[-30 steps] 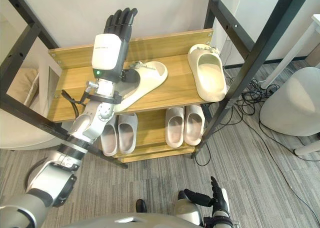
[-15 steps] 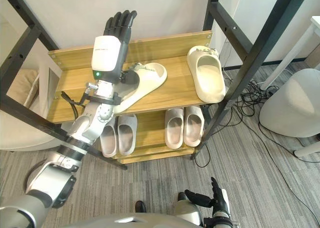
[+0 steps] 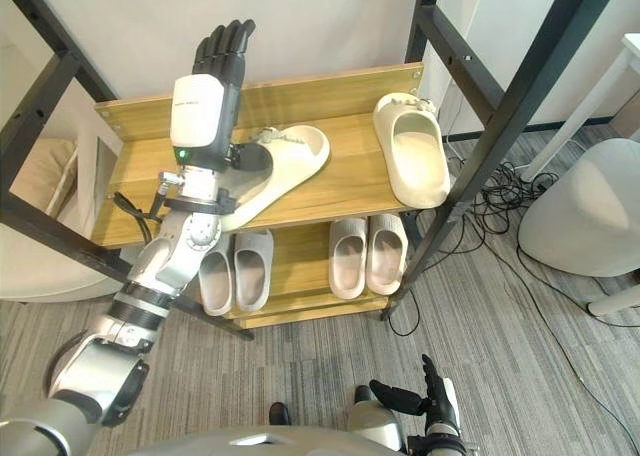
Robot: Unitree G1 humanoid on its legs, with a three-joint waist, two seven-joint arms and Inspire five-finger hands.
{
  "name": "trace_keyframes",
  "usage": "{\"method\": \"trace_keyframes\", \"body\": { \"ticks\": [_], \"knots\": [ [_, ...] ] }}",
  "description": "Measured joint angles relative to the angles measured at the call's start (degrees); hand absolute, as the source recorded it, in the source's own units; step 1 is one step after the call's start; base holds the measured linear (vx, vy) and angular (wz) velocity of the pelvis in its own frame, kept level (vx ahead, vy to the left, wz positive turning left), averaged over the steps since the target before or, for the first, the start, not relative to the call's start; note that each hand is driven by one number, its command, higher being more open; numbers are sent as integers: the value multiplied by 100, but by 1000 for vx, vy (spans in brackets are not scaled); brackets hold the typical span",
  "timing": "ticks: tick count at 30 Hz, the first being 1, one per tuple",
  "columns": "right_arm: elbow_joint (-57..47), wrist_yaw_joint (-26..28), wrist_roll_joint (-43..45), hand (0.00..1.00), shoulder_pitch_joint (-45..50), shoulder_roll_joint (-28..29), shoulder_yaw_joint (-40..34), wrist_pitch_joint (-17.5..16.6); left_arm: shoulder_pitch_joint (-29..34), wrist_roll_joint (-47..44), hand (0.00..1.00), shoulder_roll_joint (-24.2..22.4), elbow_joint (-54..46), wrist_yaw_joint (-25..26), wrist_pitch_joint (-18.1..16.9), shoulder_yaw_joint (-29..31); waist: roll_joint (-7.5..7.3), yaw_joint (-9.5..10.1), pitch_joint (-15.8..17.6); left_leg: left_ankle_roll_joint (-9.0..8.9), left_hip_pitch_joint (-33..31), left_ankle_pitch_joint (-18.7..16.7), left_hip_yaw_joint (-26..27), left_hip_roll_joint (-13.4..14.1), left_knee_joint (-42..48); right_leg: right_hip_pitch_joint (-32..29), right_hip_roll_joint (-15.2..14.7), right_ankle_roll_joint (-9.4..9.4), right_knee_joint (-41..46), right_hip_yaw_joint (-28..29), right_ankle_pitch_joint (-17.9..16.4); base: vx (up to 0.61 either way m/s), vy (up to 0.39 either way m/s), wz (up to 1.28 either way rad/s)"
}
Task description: Organize the slippers on the shoe rack
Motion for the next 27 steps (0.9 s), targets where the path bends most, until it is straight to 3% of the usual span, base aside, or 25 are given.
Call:
{"method": "trace_keyframes", "body": {
  "ticks": [17, 27],
  "knots": [
    [54, 27, -2, 100, 1, 6, -2, 14, 341, -569, 100, 503, -348, -542, -466, -88, -11, 45, -57, -14, -21, 27, -86, -7, 1, 10, 0, -9, 6, -77, -6, 0, 0, 0],
    [54, 131, 4, 100, 3, 9, -33, 44, -19, -874, 100, 1024, -261, -1124, -555, -518, 20, 44, -79, -35, -74, 79, -211, -17, 1, 8, -5, -18, 4, -200, -11, -2, 9, 7]
  ]
}}
